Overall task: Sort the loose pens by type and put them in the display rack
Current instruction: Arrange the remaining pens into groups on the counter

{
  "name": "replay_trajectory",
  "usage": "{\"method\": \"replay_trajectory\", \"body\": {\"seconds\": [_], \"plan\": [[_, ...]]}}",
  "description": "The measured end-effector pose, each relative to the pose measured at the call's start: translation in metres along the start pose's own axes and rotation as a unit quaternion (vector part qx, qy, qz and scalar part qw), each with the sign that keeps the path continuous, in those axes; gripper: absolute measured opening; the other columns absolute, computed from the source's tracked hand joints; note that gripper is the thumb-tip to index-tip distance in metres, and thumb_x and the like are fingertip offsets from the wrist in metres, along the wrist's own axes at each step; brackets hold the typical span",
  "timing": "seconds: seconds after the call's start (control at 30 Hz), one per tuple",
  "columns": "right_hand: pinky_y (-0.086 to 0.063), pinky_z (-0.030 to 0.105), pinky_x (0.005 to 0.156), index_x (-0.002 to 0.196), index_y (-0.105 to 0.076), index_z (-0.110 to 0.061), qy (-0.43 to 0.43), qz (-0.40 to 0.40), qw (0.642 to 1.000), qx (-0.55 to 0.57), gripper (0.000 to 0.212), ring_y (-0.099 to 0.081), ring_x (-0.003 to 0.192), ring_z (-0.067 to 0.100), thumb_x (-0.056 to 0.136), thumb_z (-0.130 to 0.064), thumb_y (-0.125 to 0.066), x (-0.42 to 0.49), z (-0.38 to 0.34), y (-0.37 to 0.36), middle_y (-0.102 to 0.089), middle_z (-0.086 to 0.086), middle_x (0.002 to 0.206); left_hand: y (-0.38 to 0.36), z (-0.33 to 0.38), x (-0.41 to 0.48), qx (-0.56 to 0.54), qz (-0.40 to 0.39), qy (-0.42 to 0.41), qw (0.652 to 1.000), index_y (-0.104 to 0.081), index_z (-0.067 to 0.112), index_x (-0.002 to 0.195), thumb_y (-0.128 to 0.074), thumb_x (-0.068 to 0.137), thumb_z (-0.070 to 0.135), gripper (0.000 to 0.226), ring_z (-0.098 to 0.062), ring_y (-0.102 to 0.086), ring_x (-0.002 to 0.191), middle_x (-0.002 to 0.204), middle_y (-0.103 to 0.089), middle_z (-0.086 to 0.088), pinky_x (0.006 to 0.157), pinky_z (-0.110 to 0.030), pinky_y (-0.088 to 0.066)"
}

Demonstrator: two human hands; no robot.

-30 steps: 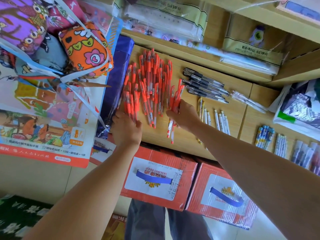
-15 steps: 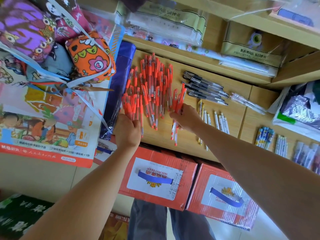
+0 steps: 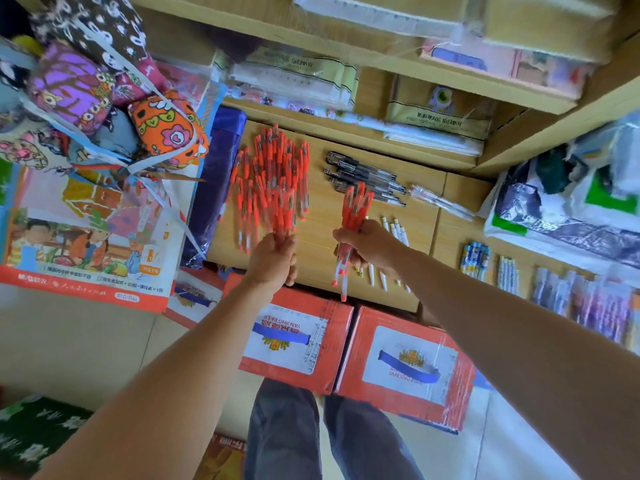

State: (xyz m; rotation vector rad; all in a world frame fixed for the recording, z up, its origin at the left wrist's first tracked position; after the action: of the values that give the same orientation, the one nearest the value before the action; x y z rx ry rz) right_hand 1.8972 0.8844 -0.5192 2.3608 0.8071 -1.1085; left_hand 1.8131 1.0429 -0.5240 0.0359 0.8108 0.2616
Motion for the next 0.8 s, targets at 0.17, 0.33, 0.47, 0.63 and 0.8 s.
{"method": "replay_trajectory", "body": {"seconds": [0.17, 0.33, 0.47, 0.63, 0.8], "plan": [[-0.041, 0.019, 0.043, 0.079, -0.058, -0.008, 0.013, 0.024, 0.999, 0.024, 0.020, -0.050, 0.045, 0.010, 0.096, -0.019, -0.057, -0.055, 0.019, 0.031, -0.063, 0.002, 0.062, -0.047, 0.015, -0.046, 0.009, -0.057, -0.008, 0.998, -0.044, 0.009, 0.088, -0.048, 0.099, 0.034, 0.028, -0.010, -0.041, 0.035, 0.057, -0.039, 0.000, 0.036, -0.022, -0.033], [-0.043, 0.022, 0.047, 0.081, -0.059, -0.009, 0.024, 0.102, 0.988, 0.116, 0.018, -0.051, 0.052, 0.015, 0.092, -0.022, -0.062, -0.105, 0.040, 0.062, -0.058, 0.008, 0.067, -0.090, 0.032, -0.081, 0.043, -0.100, 0.000, 0.994, -0.047, 0.006, 0.095, -0.045, 0.100, 0.037, 0.031, -0.014, -0.045, 0.039, 0.060, -0.046, -0.003, 0.037, -0.022, -0.037], [-0.040, 0.019, 0.039, 0.076, -0.058, -0.008, 0.054, 0.205, 0.948, 0.239, 0.019, -0.050, 0.040, 0.009, 0.092, -0.017, -0.063, -0.146, 0.057, 0.085, -0.057, 0.006, 0.060, -0.123, 0.043, -0.106, 0.045, -0.154, 0.039, 0.986, -0.046, 0.006, 0.115, -0.043, 0.101, 0.036, 0.034, -0.024, -0.066, 0.061, 0.084, -0.066, -0.013, 0.050, -0.030, -0.057], [-0.041, 0.022, 0.043, 0.079, -0.058, -0.004, 0.104, 0.301, 0.885, 0.340, 0.017, -0.049, 0.038, 0.008, 0.093, -0.013, -0.060, -0.201, 0.086, 0.108, -0.056, 0.004, 0.055, -0.164, 0.060, -0.145, 0.020, -0.223, 0.058, 0.973, -0.042, 0.002, 0.120, -0.045, 0.100, 0.033, 0.037, -0.031, -0.069, 0.067, 0.091, -0.063, -0.023, 0.060, -0.037, -0.061], [-0.039, 0.021, 0.039, 0.087, -0.057, 0.003, 0.127, 0.362, 0.847, 0.368, 0.013, -0.049, 0.037, 0.009, 0.091, -0.008, -0.063, -0.258, 0.122, 0.134, -0.056, 0.006, 0.058, -0.220, 0.072, -0.181, 0.050, -0.234, 0.048, 0.970, -0.044, -0.001, 0.121, -0.043, 0.102, 0.025, 0.032, -0.031, -0.065, 0.074, 0.081, -0.065, -0.020, 0.071, -0.036, -0.058]]}}
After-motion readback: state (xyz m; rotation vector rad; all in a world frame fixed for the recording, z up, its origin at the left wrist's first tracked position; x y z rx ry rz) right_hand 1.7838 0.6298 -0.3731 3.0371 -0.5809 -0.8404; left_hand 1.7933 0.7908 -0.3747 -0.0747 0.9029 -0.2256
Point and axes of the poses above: each hand's wrist, its own x-axis towards the middle knuckle, its own y-axis out of the back of the hand, z = x × y, the point moved 2 cm from there along x, towards the middle knuckle
